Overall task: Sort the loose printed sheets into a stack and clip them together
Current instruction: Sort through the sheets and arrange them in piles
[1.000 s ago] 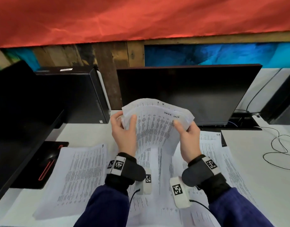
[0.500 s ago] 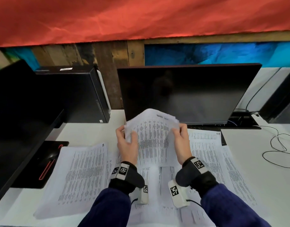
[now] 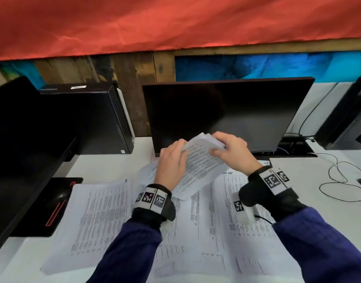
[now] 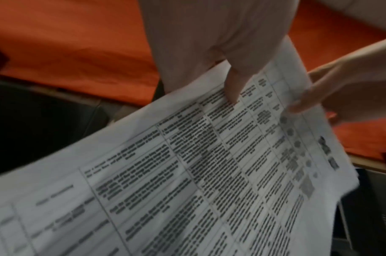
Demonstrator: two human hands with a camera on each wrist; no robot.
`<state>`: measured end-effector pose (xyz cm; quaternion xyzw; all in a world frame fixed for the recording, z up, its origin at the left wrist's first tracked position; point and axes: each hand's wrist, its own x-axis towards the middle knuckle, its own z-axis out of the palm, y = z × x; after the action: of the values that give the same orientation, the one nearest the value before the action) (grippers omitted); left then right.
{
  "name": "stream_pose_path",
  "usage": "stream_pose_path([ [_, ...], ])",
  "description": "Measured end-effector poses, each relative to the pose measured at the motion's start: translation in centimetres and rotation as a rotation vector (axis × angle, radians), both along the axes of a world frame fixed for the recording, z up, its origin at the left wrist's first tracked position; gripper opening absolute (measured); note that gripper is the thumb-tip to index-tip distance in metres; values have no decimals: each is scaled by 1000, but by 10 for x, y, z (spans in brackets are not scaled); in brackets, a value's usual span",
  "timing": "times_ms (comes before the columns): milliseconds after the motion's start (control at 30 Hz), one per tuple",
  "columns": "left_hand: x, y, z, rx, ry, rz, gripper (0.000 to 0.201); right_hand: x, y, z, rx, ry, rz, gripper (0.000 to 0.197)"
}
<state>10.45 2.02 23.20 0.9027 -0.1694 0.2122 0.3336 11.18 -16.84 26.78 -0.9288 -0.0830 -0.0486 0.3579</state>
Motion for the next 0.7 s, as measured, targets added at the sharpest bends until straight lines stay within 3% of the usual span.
stream_pose_path([
  [33,-1,-2,4,25,-37,18,8,0,-1,-2,51,39,-2,14],
  [100,-2,4,0,41,-92,129,8,-3,-9,-12,255,75,-66,14],
  [200,1,32,-17,-32,-29,446,44,-13,-30,-36,678,138,-178,15],
  [267,0,47,-23,-330,155,505,71,-20,-39,-51,840,182,-206,16],
  [333,-5,51,-28,-756,378,293,69,-25,-42,-63,935,216,-225,21],
  [367,-8,49,-31,-875,468,185,59,-27,-41,-68,983,231,-230,24],
  [433,-16,42,-39,-920,554,119,51,-32,-38,-78,1048,256,-235,27],
  [500,-23,34,-51,-946,595,159,53,-38,-35,-88,1039,271,-237,28],
  [600,-28,25,-71,-964,633,228,48,-46,-31,-103,955,242,-274,29],
  [700,-27,19,-72,-1008,598,244,36,-49,-27,-109,813,101,-353,29],
])
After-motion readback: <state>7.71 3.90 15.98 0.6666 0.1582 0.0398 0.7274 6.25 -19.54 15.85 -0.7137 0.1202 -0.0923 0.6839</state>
